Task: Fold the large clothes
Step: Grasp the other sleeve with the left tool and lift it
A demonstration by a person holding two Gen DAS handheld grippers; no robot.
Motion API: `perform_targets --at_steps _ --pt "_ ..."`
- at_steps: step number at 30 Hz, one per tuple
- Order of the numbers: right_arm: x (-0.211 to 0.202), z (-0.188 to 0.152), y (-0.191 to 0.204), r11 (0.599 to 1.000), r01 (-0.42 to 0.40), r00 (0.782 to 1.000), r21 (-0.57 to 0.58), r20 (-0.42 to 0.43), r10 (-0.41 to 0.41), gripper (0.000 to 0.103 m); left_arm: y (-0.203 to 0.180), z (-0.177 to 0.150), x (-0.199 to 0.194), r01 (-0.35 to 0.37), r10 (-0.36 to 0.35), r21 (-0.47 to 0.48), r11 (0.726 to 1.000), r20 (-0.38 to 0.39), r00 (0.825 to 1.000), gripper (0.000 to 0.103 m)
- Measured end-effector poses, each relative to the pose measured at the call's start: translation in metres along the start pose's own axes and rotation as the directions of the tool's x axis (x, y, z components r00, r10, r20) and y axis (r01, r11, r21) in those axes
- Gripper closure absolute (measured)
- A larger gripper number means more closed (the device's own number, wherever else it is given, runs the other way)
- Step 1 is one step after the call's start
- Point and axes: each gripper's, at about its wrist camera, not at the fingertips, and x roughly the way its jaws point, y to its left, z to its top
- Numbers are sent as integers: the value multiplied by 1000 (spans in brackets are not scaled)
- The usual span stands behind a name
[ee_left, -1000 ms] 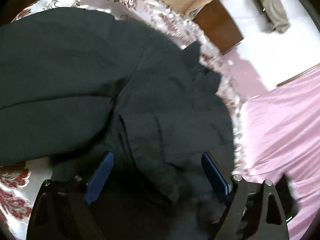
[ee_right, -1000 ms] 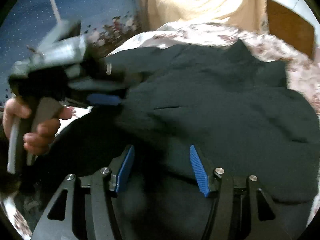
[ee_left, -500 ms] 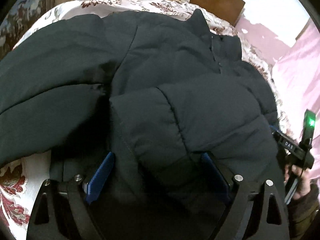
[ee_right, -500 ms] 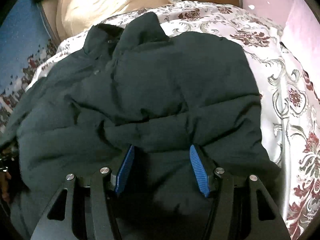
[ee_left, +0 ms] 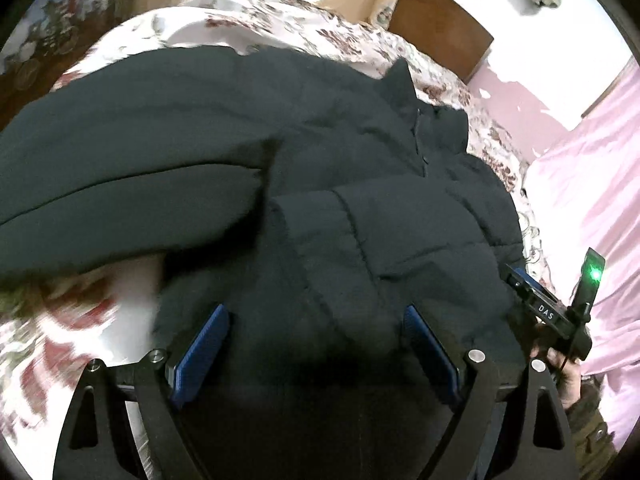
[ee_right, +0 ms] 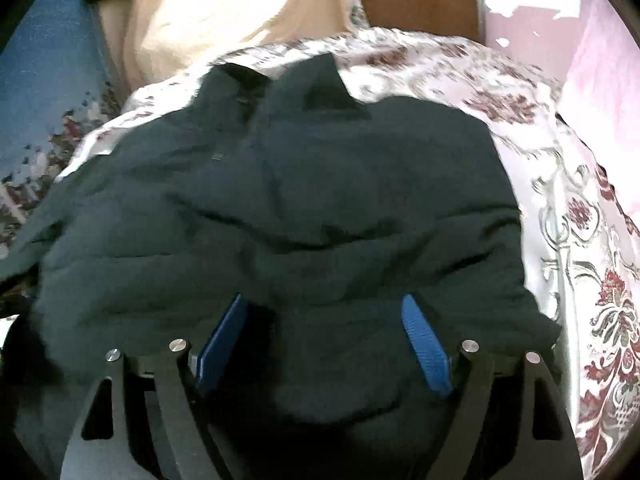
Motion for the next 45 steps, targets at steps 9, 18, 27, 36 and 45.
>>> perform_targets --at_steps 9,18,27,36,45 --pt "-33 -4 127 955 -199 978 -220 9 206 21 87 -35 -79 -86 102 -297 951 41 994 12" --pt "-20 -46 248 788 -132 991 -601 -57 122 22 183 -65 -124 -40 155 -578 815 150 976 12" --pt "16 -23 254 864 -110 994 -492 -49 98 23 259 -66 -108 85 166 -759 646 248 954 12" --pt "38 -21 248 905 -142 989 -401 -29 143 22 272 -57 -90 101 203 -792 602 273 940 36" --pt "42 -28 253 901 -130 990 -414 -12 137 20 273 -59 -100 128 250 -787 604 340 907 90"
